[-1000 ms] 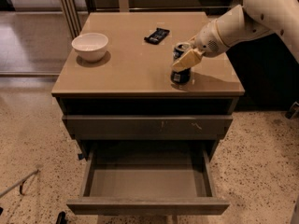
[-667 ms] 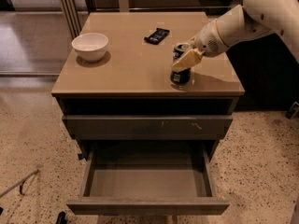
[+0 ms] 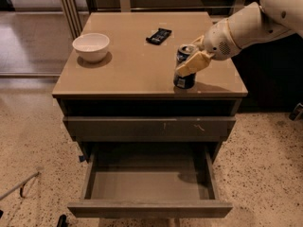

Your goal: Place pepsi can into middle drawer

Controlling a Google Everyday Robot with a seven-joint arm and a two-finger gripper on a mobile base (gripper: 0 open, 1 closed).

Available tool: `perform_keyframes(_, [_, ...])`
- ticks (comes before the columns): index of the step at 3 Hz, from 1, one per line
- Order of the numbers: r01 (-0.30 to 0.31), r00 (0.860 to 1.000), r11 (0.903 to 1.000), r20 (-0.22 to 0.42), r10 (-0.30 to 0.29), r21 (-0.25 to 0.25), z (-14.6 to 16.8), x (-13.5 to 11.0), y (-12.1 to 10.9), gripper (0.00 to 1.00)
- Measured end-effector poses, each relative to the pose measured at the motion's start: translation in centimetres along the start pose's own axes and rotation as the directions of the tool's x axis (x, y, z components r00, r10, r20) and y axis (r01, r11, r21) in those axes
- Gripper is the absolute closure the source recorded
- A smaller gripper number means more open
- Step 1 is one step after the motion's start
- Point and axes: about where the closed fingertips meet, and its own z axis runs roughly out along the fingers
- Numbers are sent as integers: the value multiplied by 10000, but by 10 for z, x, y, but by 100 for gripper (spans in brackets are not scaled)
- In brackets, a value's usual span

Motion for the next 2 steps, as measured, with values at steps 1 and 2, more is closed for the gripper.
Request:
perform_keyframes(1, [-246, 9994, 9988, 214, 255, -414, -26, -8, 53, 100])
perform_keyframes(2, [-422, 9991, 9975, 21, 424, -563, -23, 4, 64, 100])
